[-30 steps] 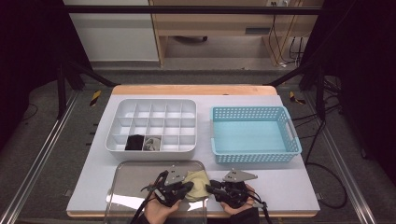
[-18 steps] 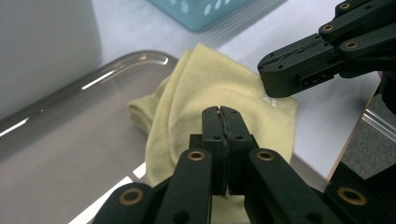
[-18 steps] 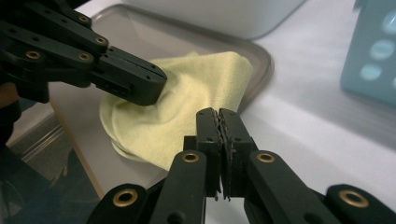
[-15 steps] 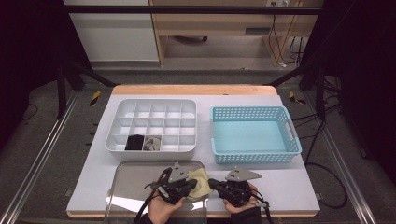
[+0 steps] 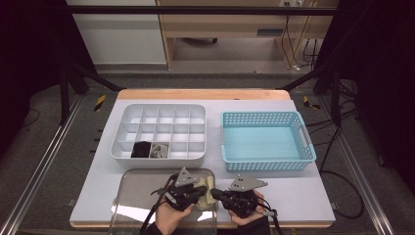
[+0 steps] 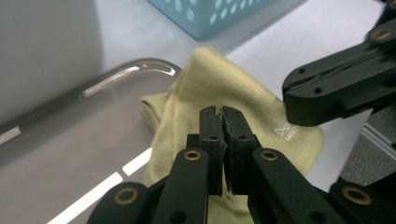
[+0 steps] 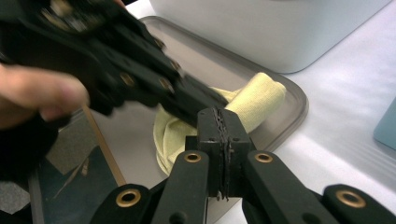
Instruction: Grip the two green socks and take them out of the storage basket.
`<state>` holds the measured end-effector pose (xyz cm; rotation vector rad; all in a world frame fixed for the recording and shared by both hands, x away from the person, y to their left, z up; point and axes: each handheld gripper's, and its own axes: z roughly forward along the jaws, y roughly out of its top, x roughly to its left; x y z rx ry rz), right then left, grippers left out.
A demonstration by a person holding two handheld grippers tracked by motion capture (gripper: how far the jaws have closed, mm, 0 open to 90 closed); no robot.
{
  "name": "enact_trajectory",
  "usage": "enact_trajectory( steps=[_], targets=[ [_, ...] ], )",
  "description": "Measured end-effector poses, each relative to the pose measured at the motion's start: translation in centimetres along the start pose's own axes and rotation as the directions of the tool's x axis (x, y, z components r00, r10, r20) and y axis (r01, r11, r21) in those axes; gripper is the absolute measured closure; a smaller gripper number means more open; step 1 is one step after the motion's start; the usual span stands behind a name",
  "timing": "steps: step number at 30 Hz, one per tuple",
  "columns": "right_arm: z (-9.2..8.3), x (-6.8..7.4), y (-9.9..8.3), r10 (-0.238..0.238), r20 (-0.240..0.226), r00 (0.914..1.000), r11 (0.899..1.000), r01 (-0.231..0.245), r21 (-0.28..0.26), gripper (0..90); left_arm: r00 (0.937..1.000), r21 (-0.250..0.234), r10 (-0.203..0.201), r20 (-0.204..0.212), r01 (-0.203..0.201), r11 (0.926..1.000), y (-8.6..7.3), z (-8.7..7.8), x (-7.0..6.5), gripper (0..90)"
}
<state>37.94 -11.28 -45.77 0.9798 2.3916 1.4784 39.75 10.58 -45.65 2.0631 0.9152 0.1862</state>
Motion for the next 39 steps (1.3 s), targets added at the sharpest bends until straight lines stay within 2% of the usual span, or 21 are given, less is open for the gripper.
enact_trajectory(
  steps=[4, 6, 8, 11, 14, 20, 25, 29, 33, 34, 35, 39],
  targets=[
    [0.1, 0.1, 0.1, -0.011, 0.001, 0.9999, 1.000, 0.011, 0.006, 89.3, 0.9989, -0.034, -0.016, -0.043, 0.015, 0.9993, -0.4, -2.4, 1.3, 86.5],
    [0.1, 0.2, 0.1, -0.013, -0.001, 0.9999, 1.000, 0.013, 0.009, 89.3, 0.9968, -0.027, -0.037, -0.070, 0.035, 0.9990, -1.0, -3.1, 2.3, 86.3],
    [0.2, 0.3, 0.2, -0.019, -0.004, 0.9998, 1.000, 0.019, 0.012, 89.3, 0.9947, -0.009, -0.057, -0.085, 0.057, 0.9984, -1.8, -3.1, 2.9, 86.0],
    [0.6, 0.5, 0.5, -0.032, -0.012, 0.9994, 0.999, 0.032, 0.019, 89.3, 0.9948, 0.035, -0.065, -0.078, 0.068, 0.9971, -2.7, -2.3, 3.1, 86.1],
    [1.1, 1.0, 0.8, -0.052, -0.024, 0.9984, 0.998, 0.052, 0.020, 89.3, 0.9963, 0.054, -0.055, -0.066, 0.059, 0.9968, -2.8, -1.8, 2.9, 87.8],
    [2.5, 2.0, 1.3, -0.077, -0.061, 0.9952, 0.996, 0.079, 0.031, 89.2, 0.9965, 0.054, -0.059, -0.060, 0.062, 0.9966, -3.0, -1.8, 2.8, 89.1],
    [4.3, 2.6, 0.9, -0.091, -0.085, 0.9922, 0.993, 0.097, 0.073, 89.0, 0.9964, 0.051, -0.064, -0.056, 0.067, 0.9965, -3.1, -1.8, 3.0, 89.2],
    [5.2, 3.0, 0.6, -0.093, -0.096, 0.9910, 0.991, 0.102, 0.092, 88.5, 0.9941, 0.019, -0.093, -0.057, 0.094, 0.9954, -2.9, -2.5, 3.7, 89.1],
    [5.7, 3.1, 0.3, -0.098, -0.091, 0.9910, 0.989, 0.107, 0.102, 88.1, 0.9938, -0.049, -0.098, -0.053, 0.095, 0.9942, -1.9, -4.3, 4.2, 89.1],
    [5.7, 3.1, 0.2, -0.097, -0.090, 0.9912, 0.989, 0.106, 0.101, 88.1, 0.9938, -0.049, -0.098, -0.053, 0.095, 0.9942, -1.9, -4.3, 4.2, 89.2],
    [5.7, 3.1, 0.3, -0.097, -0.090, 0.9912, 0.989, 0.106, 0.102, 88.1, 0.9951, -0.071, -0.089, -0.042, 0.086, 0.9938, -1.5, -4.9, 4.1, 89.2],
    [5.8, 3.2, 0.3, -0.098, -0.087, 0.9914, 0.989, 0.107, 0.104, 88.0, 0.9991, -0.076, -0.037, -0.020, 0.036, 0.9965, -0.1, -5.0, 3.1, 89.2]
  ],
)
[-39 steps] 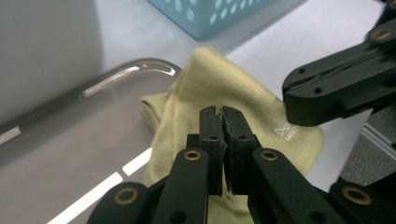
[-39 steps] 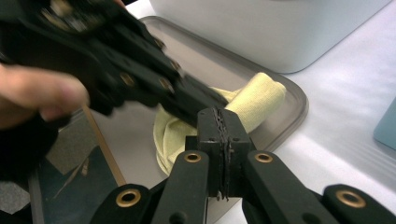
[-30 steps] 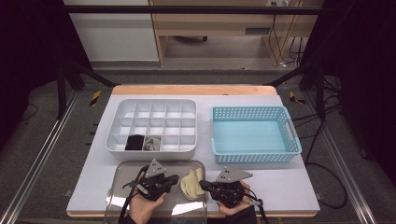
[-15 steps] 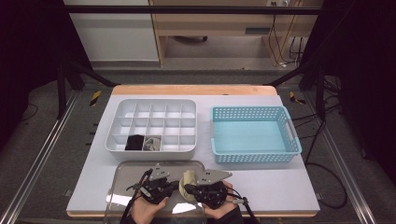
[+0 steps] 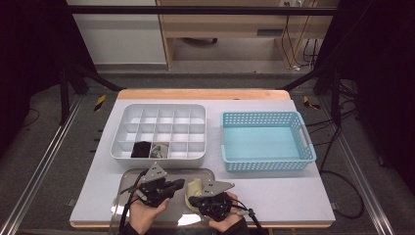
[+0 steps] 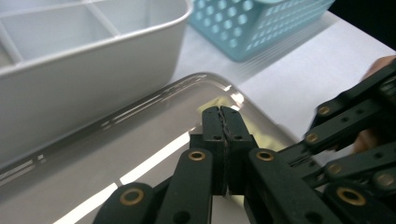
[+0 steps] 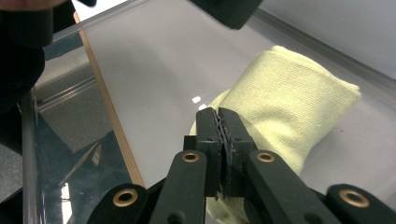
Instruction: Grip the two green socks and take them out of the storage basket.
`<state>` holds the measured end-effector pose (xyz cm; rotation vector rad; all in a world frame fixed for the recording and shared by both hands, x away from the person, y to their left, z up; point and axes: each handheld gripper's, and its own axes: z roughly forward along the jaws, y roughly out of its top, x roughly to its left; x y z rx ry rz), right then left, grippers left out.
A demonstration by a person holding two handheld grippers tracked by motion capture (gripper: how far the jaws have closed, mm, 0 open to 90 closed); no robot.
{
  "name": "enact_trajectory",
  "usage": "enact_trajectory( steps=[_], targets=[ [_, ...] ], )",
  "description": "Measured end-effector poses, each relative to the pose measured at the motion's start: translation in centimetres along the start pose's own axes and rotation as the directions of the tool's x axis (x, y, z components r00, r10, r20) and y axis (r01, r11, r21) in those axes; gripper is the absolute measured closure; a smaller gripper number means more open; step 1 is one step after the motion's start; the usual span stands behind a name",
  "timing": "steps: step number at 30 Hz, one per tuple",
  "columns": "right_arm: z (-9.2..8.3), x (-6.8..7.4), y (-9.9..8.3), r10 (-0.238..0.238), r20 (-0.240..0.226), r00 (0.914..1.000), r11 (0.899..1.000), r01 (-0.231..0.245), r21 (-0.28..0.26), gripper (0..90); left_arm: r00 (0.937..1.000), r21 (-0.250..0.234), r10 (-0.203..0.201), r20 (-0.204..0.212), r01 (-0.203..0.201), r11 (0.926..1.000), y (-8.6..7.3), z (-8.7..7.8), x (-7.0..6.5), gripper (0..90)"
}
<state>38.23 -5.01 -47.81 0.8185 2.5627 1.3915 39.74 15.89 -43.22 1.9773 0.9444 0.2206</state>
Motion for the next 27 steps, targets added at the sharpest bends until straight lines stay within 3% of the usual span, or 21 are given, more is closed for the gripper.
enact_trajectory(
  steps=[3, 9, 15, 20, 23, 27],
  targets=[
    [0.0, 0.1, 0.0, -0.004, 0.004, 1.0000, 1.000, 0.004, 0.001, 87.9, 0.9992, 0.021, 0.040, 0.007, -0.040, 0.9990, 0.7, 1.3, -0.8, 89.1],
    [-0.2, 0.2, 0.0, -0.009, 0.008, 0.9999, 1.000, 0.009, 0.004, 87.7, 0.9982, 0.095, 0.060, -0.009, -0.059, 0.9937, 0.2, 3.6, -0.7, 89.1],
    [-1.1, 0.0, -0.1, -0.035, 0.023, 0.9991, 0.999, 0.035, 0.027, 86.8, 0.9993, 0.089, 0.036, -0.008, -0.035, 0.9954, -1.1, 2.5, -0.3, 89.0],
    [-2.5, -0.8, -0.4, -0.023, 0.066, 0.9975, 0.999, 0.021, 0.025, 86.2, 0.9993, 0.083, 0.037, 0.005, -0.037, 0.9959, -2.0, 2.0, -0.7, 88.7],
    [-3.4, -1.3, -0.3, -0.002, 0.085, 0.9964, 1.000, 0.002, 0.001, 86.1, 0.9992, 0.080, 0.040, 0.003, -0.040, 0.9960, -2.4, 1.8, -1.2, 88.5],
    [-4.4, -1.9, -0.1, 0.031, 0.112, 0.9933, 0.997, -0.023, -0.079, 86.4, 0.9993, 0.072, 0.038, -0.002, -0.037, 0.9967, -2.7, 1.8, -1.4, 88.4]
  ],
)
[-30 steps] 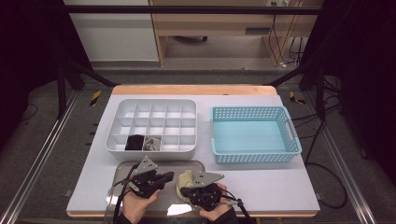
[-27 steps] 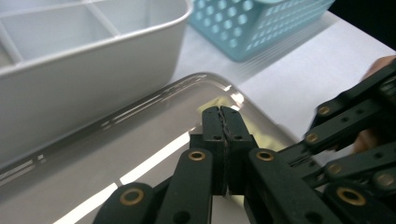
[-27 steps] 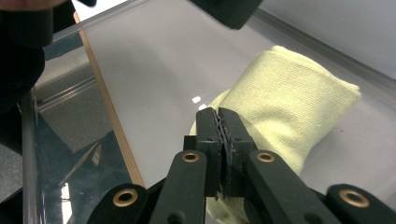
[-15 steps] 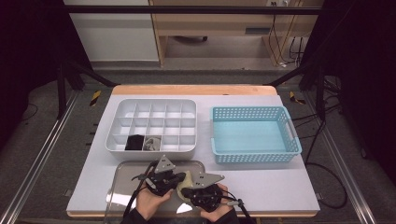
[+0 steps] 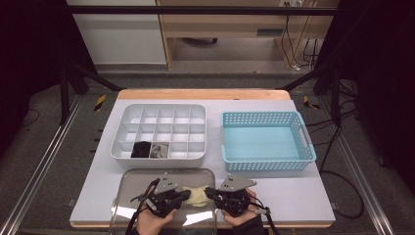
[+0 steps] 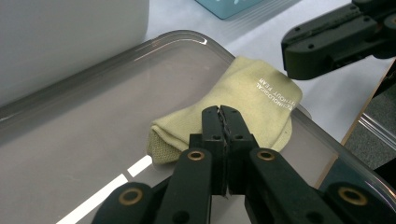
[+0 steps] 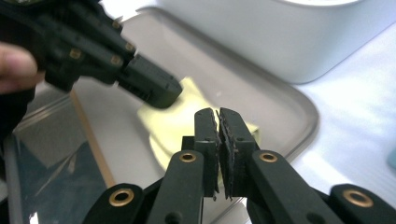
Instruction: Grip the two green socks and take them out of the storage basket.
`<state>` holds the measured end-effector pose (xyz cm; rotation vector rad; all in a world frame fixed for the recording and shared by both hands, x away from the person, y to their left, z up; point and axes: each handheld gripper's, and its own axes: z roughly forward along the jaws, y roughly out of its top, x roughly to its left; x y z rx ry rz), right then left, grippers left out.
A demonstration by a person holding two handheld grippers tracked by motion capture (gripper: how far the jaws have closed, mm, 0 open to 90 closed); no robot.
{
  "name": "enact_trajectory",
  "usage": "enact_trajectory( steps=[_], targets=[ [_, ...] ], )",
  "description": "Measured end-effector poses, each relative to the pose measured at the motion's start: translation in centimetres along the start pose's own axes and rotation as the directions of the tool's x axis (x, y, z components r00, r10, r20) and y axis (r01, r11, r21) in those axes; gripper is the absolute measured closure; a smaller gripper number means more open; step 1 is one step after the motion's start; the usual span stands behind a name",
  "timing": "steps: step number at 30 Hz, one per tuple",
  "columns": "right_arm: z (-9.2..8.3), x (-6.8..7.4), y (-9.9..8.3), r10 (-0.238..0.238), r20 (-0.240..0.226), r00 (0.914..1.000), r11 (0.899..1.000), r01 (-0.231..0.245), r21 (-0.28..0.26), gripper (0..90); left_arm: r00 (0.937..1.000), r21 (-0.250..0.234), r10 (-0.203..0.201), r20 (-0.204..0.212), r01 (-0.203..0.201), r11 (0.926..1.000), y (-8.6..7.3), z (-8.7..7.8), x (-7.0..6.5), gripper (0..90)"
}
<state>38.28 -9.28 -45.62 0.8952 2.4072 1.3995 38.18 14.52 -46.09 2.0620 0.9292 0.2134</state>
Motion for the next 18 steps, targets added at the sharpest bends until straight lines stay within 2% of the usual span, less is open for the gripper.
enact_trajectory(
  steps=[6, 8, 10, 12, 13, 16, 18],
  targets=[
    [1.4, 0.0, -1.1, -0.003, 0.002, 1.0000, 0.998, 0.003, 0.066, 87.1, 1.0000, -0.013, -0.001, 0.002, 0.001, 0.9999, -0.3, -0.1, -0.2, 87.2],
    [1.4, -0.1, -1.4, 0.007, 0.002, 1.0000, 0.998, -0.007, 0.059, 87.4, 1.0000, -0.020, 0.001, 0.000, -0.001, 0.9998, -0.3, -0.2, -0.3, 85.0],
    [1.3, 0.0, -1.4, 0.002, 0.010, 0.9999, 0.998, -0.003, 0.063, 87.6, 0.9999, -0.038, -0.007, -0.007, 0.007, 0.9993, -0.2, -0.5, -0.2, 79.7],
    [1.4, 0.0, -1.5, 0.004, 0.011, 0.9999, 0.998, -0.004, 0.059, 87.7, 0.9993, -0.060, -0.008, -0.037, 0.005, 0.9982, 0.0, -0.7, -0.1, 72.1],
    [1.4, -0.1, -1.6, 0.005, 0.010, 0.9999, 0.998, -0.006, 0.058, 87.8, 0.9987, -0.064, -0.009, -0.050, 0.006, 0.9979, 0.0, -0.7, 0.0, 64.9],
    [1.3, 0.0, -1.6, 0.011, 0.011, 0.9999, 0.998, -0.011, 0.061, 87.9, 0.9979, -0.048, -0.017, -0.062, 0.014, 0.9988, -0.1, -0.2, 0.3, 53.1],
    [1.3, 0.0, -1.7, 0.009, 0.011, 0.9999, 0.998, -0.009, 0.060, 88.0, 0.9982, -0.035, -0.024, -0.055, 0.022, 0.9991, -0.1, 0.2, 0.5, 46.6]
  ],
)
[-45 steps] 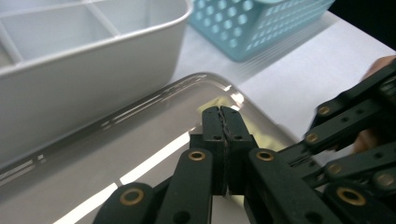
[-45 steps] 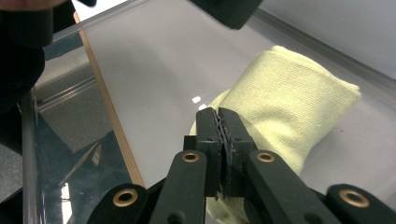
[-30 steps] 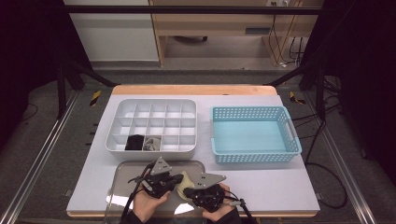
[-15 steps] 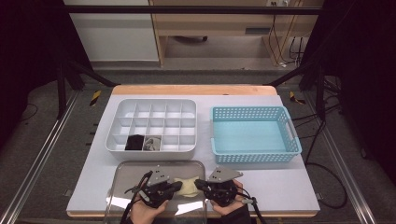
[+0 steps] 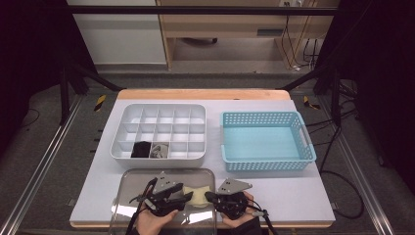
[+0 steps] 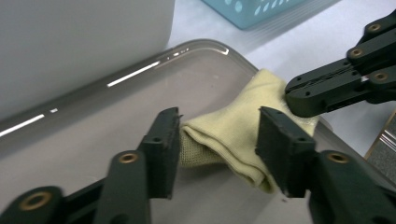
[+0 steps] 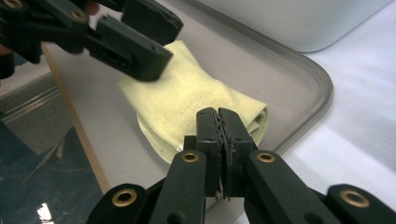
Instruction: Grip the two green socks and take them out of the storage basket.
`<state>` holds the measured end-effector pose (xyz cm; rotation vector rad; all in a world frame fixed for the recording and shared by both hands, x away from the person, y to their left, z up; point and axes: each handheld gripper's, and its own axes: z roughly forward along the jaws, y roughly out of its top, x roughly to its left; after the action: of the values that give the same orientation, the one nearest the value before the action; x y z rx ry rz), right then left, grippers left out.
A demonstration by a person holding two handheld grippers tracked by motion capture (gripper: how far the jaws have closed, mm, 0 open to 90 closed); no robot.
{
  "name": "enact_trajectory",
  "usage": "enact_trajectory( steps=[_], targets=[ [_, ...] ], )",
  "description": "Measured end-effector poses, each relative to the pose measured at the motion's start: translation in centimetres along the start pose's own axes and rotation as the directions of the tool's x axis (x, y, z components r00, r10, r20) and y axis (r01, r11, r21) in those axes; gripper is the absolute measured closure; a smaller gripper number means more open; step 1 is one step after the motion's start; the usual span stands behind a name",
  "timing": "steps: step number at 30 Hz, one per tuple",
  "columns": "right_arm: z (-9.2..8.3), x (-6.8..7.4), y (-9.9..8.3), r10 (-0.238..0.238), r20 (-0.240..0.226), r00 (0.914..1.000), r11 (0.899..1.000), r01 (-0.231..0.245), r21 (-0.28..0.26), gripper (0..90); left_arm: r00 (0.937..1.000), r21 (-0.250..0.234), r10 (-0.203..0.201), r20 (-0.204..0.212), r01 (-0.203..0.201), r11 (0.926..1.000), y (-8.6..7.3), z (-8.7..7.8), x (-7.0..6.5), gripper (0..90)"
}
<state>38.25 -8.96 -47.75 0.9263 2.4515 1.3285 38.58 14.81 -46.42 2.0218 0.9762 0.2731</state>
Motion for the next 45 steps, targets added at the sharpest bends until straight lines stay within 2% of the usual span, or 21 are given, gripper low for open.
enact_trajectory(
  steps=[7, 12, 15, 16, 20, 24, 28, 31, 34, 37, 42, 45],
  targets=[
    [0.0, -0.1, -0.1, 0.009, 0.001, 1.0000, 1.000, -0.009, 0.001, 88.7, 0.9988, 0.035, -0.019, 0.045, 0.018, 0.9992, -0.6, 0.7, 0.2, 35.2],
    [0.0, -0.1, -0.1, 0.013, 0.002, 0.9999, 1.000, -0.013, 0.002, 89.0, 0.9969, 0.038, -0.027, 0.074, 0.024, 0.9990, -0.8, 1.0, 0.2, 34.8],
    [0.1, -0.1, -0.1, 0.011, 0.004, 0.9999, 1.000, -0.011, 0.001, 89.2, 0.9937, 0.042, -0.036, 0.106, 0.031, 0.9986, -1.0, 1.2, 0.2, 35.8],
    [0.1, -0.1, -0.1, 0.012, 0.005, 0.9999, 1.000, -0.012, 0.001, 89.3, 0.9914, 0.043, -0.043, 0.123, 0.038, 0.9983, -1.0, 1.2, 0.2, 37.4],
    [0.1, -0.1, -0.2, 0.011, 0.008, 0.9999, 1.000, -0.011, 0.000, 89.6, 0.9868, 0.047, -0.063, 0.149, 0.056, 0.9973, -1.1, 1.3, 0.0, 41.9],
    [0.1, -0.1, -0.2, 0.013, 0.010, 0.9999, 1.000, -0.013, 0.001, 89.7, 0.9807, 0.065, -0.087, 0.175, 0.076, 0.9950, -1.1, 1.3, -0.3, 50.9],
    [0.1, -0.2, -0.2, 0.019, 0.009, 0.9998, 1.000, -0.019, -0.001, 89.7, 0.9786, 0.065, -0.100, 0.180, 0.090, 0.9938, -1.1, 1.1, -0.5, 59.3],
    [-0.1, -0.3, -0.1, 0.029, 0.004, 0.9996, 1.000, -0.029, -0.010, 88.0, 0.9792, 0.049, -0.102, 0.175, 0.094, 0.9943, -1.0, 0.8, -0.6, 63.0],
    [-0.9, -0.7, -0.1, 0.036, 0.024, 0.9991, 0.998, -0.035, -0.059, 84.5, 0.9785, 0.023, -0.089, 0.186, 0.087, 0.9960, -0.6, 0.2, -0.7, 64.0],
    [-2.1, -1.5, -0.1, 0.046, 0.069, 0.9965, 0.993, -0.038, -0.109, 79.5, 0.9802, -0.011, -0.070, 0.185, 0.073, 0.9973, 0.0, -0.5, -0.8, 64.1],
    [-3.9, -3.0, -0.5, 0.083, 0.146, 0.9858, 0.987, -0.060, -0.150, 70.6, 0.9900, -0.044, -0.013, 0.140, 0.019, 0.9988, 1.0, -1.6, -0.8, 63.9],
    [-4.7, -3.8, -0.9, 0.093, 0.182, 0.9789, 0.985, -0.064, -0.159, 64.1, 0.9917, -0.054, 0.000, 0.129, 0.007, 0.9985, 1.5, -2.1, -0.7, 63.8]
  ],
)
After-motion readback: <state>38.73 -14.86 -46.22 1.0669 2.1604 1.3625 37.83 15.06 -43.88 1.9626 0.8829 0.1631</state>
